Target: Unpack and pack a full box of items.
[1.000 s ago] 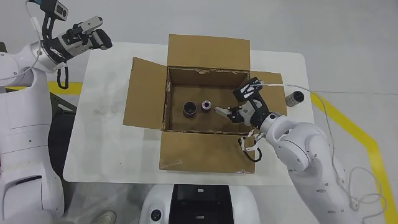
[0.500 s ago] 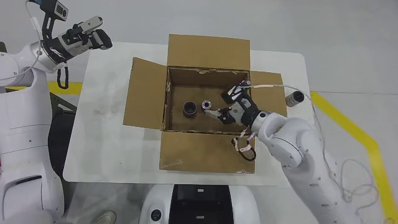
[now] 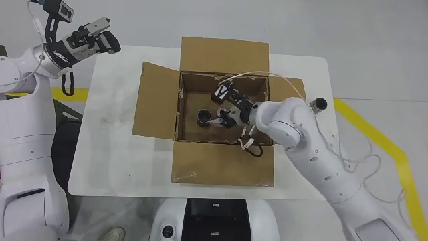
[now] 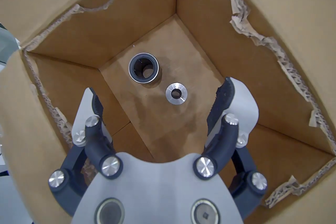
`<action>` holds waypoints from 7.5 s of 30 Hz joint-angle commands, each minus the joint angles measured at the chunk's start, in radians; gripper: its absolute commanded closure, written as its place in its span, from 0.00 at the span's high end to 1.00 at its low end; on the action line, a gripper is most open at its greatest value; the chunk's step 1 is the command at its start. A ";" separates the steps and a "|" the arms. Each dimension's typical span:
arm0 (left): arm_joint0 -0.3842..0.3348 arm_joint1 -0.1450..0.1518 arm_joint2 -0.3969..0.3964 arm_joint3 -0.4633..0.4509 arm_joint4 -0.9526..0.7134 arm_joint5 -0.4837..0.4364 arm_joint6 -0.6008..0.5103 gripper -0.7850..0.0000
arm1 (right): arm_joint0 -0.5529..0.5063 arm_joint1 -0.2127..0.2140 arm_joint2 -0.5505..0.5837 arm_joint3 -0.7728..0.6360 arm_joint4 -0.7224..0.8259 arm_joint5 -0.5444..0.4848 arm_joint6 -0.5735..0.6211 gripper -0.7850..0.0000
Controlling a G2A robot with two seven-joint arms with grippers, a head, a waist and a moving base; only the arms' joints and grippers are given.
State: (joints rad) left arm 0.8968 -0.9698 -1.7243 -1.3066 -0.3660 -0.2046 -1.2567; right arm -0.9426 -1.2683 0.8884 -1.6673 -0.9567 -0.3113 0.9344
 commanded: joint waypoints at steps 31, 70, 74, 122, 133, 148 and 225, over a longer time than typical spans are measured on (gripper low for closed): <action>0.000 0.000 0.000 0.000 0.000 0.000 0.000 1.00 | 0.193 -0.090 -0.189 0.358 0.002 0.049 0.054 0.89; 0.000 0.000 0.000 0.000 0.000 0.000 0.000 1.00 | 0.040 -0.022 0.016 -0.126 -0.027 -0.038 0.308 0.00; 0.000 0.000 0.000 0.000 0.000 0.000 0.000 1.00 | -0.003 -0.004 0.070 -0.222 -0.047 -0.050 0.333 0.00; 0.000 0.000 0.000 0.000 0.000 0.000 0.000 1.00 | -0.366 0.081 0.451 -0.549 -0.180 -0.016 0.222 0.00; 0.000 0.000 0.000 0.000 0.000 0.000 0.000 1.00 | -0.424 0.107 0.709 -0.540 -0.079 -0.005 0.289 0.00; 0.000 0.000 0.000 0.000 0.000 0.000 0.000 1.00 | -0.524 0.133 0.908 -0.420 -0.020 0.002 0.262 0.00; 0.000 0.000 0.000 0.000 0.000 0.000 0.000 1.00 | -0.454 0.173 0.805 -0.132 -0.140 0.196 0.127 0.77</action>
State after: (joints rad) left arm 0.8968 -0.9698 -1.7243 -1.3066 -0.3660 -0.2046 -1.2567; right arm -1.3929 -1.0962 1.6857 -1.7818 -1.0966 -0.1166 1.0599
